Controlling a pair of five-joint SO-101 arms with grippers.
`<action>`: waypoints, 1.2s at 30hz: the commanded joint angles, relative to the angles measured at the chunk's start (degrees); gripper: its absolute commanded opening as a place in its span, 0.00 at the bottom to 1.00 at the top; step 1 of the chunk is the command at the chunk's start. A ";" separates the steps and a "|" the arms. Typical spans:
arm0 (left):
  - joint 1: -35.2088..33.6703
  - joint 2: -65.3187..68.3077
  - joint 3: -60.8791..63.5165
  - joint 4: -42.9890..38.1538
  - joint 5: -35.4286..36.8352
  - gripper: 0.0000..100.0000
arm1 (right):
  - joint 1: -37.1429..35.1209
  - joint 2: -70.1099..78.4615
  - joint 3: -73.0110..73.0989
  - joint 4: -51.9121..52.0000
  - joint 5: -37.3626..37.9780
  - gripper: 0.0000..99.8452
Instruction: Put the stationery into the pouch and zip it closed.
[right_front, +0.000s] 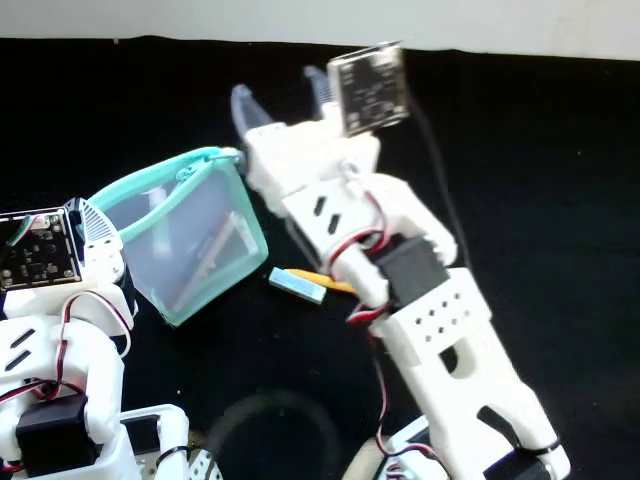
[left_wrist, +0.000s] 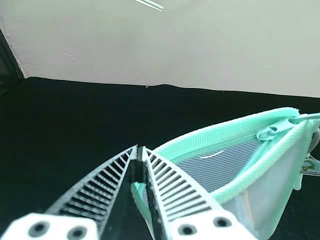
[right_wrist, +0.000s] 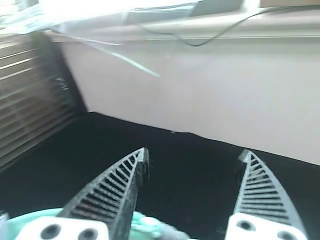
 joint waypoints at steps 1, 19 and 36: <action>-0.40 3.03 3.38 0.70 -0.26 0.01 | 4.00 -2.95 -2.59 2.86 0.18 0.28; -0.13 3.03 3.38 0.70 -0.26 0.01 | 5.85 -5.93 -2.33 32.13 19.96 0.28; -0.92 3.03 3.03 -4.40 -0.18 0.01 | 5.58 -5.58 36.18 11.03 32.88 0.28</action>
